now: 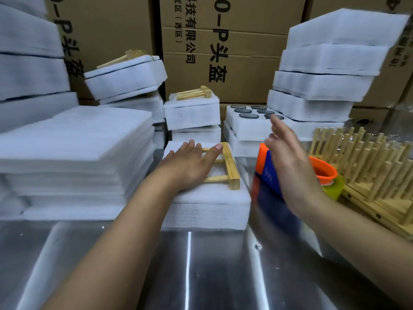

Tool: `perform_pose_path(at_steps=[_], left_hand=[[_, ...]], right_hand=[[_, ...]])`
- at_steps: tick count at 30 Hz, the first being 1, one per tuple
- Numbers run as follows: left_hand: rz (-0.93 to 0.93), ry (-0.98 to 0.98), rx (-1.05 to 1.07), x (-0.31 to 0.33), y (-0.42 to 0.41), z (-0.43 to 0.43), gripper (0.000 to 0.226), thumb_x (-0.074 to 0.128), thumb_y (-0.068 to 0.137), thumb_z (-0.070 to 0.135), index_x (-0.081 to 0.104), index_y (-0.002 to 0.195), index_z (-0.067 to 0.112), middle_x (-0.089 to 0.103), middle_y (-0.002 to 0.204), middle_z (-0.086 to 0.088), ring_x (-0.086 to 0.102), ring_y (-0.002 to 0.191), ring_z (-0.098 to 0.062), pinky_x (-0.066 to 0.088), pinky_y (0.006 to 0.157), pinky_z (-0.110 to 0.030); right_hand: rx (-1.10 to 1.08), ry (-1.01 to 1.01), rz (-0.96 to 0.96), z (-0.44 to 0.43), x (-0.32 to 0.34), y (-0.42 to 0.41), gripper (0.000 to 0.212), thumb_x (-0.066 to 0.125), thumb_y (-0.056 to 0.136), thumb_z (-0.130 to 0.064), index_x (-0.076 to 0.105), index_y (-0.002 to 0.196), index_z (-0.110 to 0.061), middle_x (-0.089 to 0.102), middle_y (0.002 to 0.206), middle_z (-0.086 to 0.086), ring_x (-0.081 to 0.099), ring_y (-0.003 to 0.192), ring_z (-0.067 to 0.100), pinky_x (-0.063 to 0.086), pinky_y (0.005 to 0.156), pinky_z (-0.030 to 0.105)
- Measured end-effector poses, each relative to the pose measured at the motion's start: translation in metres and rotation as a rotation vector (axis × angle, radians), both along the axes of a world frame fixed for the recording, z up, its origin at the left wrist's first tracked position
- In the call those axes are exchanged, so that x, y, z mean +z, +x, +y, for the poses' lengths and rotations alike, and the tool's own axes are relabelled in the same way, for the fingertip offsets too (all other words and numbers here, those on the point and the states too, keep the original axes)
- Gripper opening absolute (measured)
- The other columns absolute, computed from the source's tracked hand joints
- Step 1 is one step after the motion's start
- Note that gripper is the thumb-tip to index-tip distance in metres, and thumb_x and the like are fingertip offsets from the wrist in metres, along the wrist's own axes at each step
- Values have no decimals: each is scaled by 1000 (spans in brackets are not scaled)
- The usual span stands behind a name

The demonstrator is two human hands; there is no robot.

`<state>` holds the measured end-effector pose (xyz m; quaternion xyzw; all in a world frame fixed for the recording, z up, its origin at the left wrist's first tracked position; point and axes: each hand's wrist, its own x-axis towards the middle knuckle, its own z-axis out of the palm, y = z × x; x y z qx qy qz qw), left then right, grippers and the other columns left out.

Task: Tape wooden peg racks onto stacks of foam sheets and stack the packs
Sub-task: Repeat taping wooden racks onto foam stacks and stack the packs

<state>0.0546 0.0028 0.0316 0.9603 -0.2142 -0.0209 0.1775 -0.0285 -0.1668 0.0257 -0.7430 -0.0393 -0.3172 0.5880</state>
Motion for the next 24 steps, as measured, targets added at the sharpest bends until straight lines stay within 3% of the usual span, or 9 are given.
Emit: perform_pose_path(at_steps=[2, 4, 6, 8, 11, 14, 17, 20, 24], left_hand=[[3, -8, 7, 1, 0, 0, 77, 0, 88, 65, 11, 152, 23, -2, 160, 0, -7, 146, -12, -2, 117, -39], [1, -10, 8, 1, -1, 0, 77, 1, 88, 65, 11, 152, 23, -1, 160, 0, -7, 146, -12, -2, 116, -39], [2, -22, 11, 1, -2, -1, 77, 1, 89, 65, 12, 152, 23, -1, 160, 0, -7, 146, -12, -2, 116, -40], [10, -26, 10, 2, -2, -1, 74, 2, 91, 62, 12, 152, 22, 0, 160, -1, -7, 146, -13, -1, 116, -40], [36, -123, -2, 5, -4, 1, 68, 8, 95, 59, 11, 152, 23, 2, 160, 0, -5, 146, -12, -1, 116, -37], [22, -442, 44, 8, -7, 9, 67, 28, 93, 62, 18, 151, 30, 8, 159, 7, 3, 146, -9, 4, 116, -33], [5, -725, 48, 10, -10, 19, 55, 46, 89, 58, 32, 141, 47, 21, 156, 12, 19, 143, -6, 21, 114, -31], [-52, -733, 47, 10, -10, 28, 43, 53, 90, 49, 46, 133, 48, 33, 150, 15, 30, 136, -3, 25, 97, -19], [6, -700, 171, 8, 0, 37, 46, 52, 89, 51, 51, 133, 37, 44, 143, 10, 42, 128, -8, 26, 92, -19]], right_hand=[[56, 239, 163, 14, 5, 29, 29, 45, 94, -35, 54, 121, -40, 53, 129, -19, 45, 119, -7, 33, 95, 14], [158, 411, 325, 22, -5, 46, 24, 41, 96, -39, 60, 105, -29, 68, 109, -11, 61, 100, -5, 43, 82, 10], [210, 473, 463, 31, -16, 55, 31, 39, 97, -40, 64, 99, -21, 70, 89, -3, 69, 74, 4, 48, 60, 11], [228, 474, 496, 34, -24, 56, 31, 37, 98, -44, 60, 102, -24, 67, 81, -4, 67, 66, 8, 48, 48, 17], [320, 536, 436, 30, -29, 54, 31, 34, 98, -47, 59, 94, -30, 70, 67, -14, 68, 61, 1, 50, 46, 16], [352, 535, 422, 31, -29, 51, 28, 31, 99, -48, 53, 87, -35, 66, 56, -20, 65, 54, -4, 50, 45, 16], [357, 528, 430, 30, -30, 51, 30, 30, 98, -51, 53, 85, -37, 66, 55, -20, 65, 54, -3, 49, 53, 20], [362, 545, 428, 28, -32, 53, 28, 33, 97, -53, 54, 85, -38, 67, 57, -18, 66, 60, 2, 47, 63, 25], [358, 585, 446, 26, -35, 53, 26, 39, 96, -52, 57, 86, -37, 68, 61, -16, 65, 67, 5, 47, 67, 28]])
